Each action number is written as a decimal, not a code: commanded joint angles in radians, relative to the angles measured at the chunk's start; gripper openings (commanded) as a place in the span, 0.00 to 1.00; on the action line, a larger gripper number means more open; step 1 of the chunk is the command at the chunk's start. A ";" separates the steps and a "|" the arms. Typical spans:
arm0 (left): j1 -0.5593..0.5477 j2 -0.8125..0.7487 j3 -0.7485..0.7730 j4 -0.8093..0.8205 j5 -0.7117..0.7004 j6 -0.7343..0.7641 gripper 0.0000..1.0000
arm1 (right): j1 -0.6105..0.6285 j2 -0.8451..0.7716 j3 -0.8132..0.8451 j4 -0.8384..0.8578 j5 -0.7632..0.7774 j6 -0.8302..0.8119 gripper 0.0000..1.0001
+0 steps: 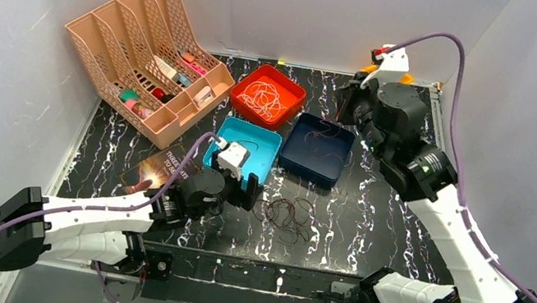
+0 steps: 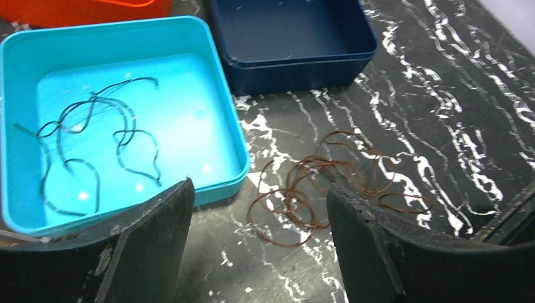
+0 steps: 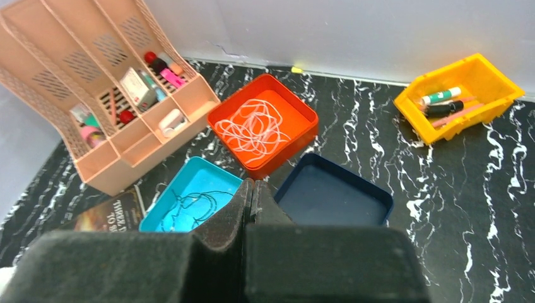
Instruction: Untangle the cables
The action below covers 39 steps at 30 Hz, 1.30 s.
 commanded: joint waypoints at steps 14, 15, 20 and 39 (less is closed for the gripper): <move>0.013 -0.158 0.051 -0.321 -0.111 -0.027 0.93 | -0.282 0.172 -0.152 0.238 -0.217 0.015 0.00; 0.012 -0.161 0.051 -0.324 -0.112 -0.032 0.93 | -0.288 0.182 -0.159 0.255 -0.217 0.014 0.00; 0.012 -0.171 0.042 -0.335 -0.111 -0.054 0.95 | -0.322 0.232 -0.179 0.318 -0.241 0.021 0.00; 0.013 -0.171 0.050 -0.358 -0.083 -0.055 0.96 | -0.354 0.432 -0.152 0.328 -0.408 0.065 0.00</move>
